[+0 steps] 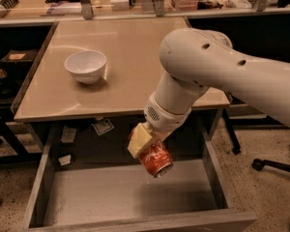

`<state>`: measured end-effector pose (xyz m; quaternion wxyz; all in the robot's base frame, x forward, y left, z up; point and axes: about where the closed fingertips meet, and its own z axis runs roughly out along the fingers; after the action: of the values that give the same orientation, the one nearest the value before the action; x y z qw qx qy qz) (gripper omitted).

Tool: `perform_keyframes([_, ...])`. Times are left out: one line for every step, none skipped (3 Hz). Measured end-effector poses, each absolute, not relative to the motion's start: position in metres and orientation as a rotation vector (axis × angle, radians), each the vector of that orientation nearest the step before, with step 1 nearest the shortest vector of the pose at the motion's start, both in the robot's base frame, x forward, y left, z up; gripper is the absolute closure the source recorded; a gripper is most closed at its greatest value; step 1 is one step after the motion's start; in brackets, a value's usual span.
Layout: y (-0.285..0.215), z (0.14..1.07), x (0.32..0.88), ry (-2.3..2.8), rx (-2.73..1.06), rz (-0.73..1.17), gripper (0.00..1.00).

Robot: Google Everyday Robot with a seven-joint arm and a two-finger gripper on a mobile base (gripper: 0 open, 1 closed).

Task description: Place coke can into top drawer

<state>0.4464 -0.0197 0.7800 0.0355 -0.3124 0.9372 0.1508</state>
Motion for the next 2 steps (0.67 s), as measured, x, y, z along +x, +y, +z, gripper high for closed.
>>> perform_keyframes([-0.016,0.753,0.442,2.901,-0.955,0.476,1.0])
perform_keyframes([-0.006,0.719,0.438,2.913,-0.955,0.399,1.0])
